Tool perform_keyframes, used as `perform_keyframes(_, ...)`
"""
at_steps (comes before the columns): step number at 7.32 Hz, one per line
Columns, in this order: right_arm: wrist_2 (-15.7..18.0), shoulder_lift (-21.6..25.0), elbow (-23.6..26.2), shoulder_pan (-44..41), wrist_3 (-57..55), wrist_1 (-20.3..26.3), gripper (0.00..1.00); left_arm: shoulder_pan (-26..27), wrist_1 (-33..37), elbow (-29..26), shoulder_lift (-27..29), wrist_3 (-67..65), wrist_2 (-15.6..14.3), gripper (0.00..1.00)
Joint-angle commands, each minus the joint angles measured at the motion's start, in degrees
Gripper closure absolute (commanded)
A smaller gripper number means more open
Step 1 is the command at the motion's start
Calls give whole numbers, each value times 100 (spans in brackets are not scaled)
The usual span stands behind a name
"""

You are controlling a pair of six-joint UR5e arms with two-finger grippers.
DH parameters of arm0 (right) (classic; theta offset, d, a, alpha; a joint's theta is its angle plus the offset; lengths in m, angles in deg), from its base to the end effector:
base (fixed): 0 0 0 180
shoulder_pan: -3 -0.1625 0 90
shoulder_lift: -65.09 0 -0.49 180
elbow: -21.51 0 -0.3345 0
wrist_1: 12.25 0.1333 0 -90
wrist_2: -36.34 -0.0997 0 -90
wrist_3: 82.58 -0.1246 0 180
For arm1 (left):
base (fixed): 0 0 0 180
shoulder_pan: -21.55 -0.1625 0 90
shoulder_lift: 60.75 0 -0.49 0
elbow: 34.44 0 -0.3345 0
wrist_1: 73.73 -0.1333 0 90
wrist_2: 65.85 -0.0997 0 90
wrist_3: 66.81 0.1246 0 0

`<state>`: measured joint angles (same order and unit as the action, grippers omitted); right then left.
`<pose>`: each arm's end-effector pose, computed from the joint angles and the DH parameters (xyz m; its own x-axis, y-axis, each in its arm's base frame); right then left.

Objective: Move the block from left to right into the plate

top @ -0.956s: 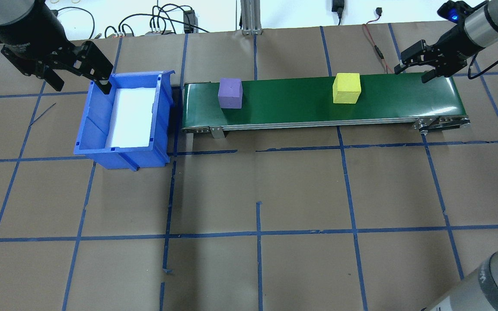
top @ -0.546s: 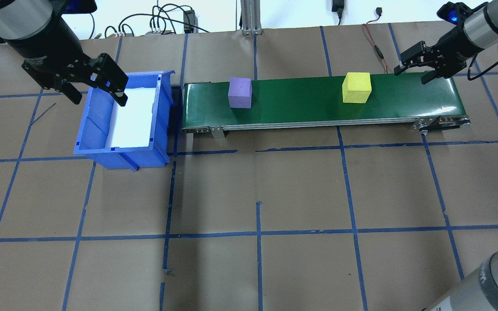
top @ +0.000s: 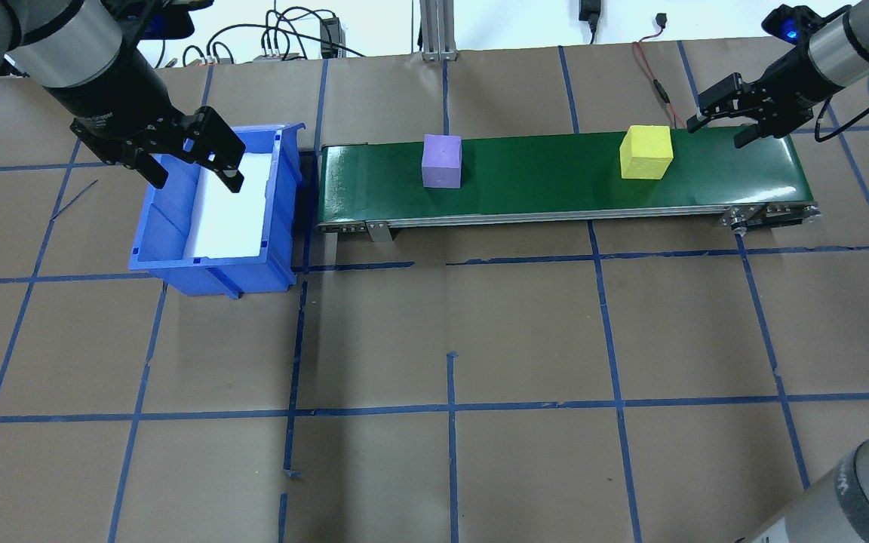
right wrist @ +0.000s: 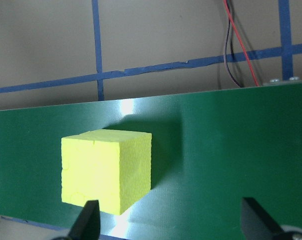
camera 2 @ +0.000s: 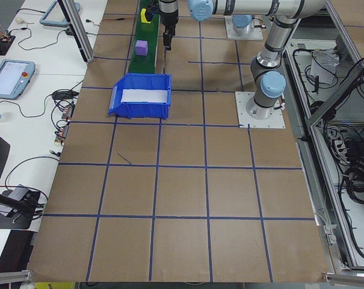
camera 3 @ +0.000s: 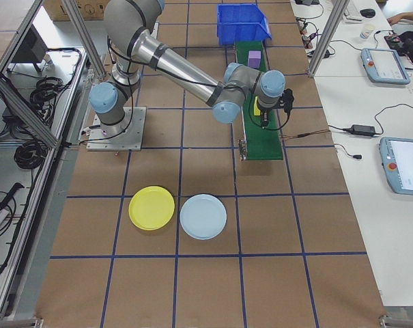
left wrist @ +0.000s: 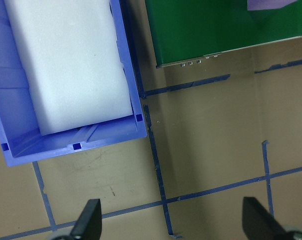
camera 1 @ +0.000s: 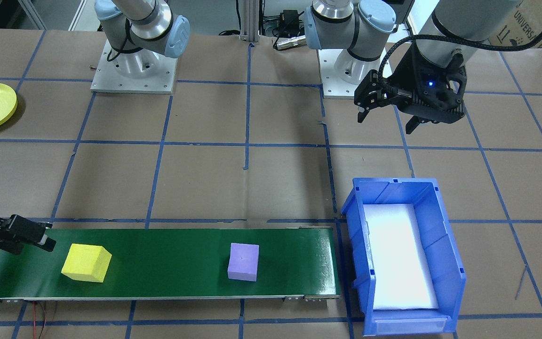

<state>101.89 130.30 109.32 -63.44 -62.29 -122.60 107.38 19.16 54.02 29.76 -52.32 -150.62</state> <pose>-0.0741 -0.6325 0.3615 -0.9151 0.0376 -0.4015 0.0875 0.9904 -0.1066 -0.1127 -0.4438 0.5312 -0.9796 0.1765 0.0963 0.1781 0.9840 0.0086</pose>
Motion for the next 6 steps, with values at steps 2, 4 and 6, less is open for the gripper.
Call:
perform_keyframes(2,-7,0,52,0,-7,-100,0,-5,-70,-22,-60,-79,-406,0)
perform_keyframes(4,-7,0,60,0,-25,-144,0,-13,-52,13,-86,-87,-611,0)
perform_keyframes(6,2,-105,105,0,-16,-162,0,22,-52,-21,-86,-942,-611,0)
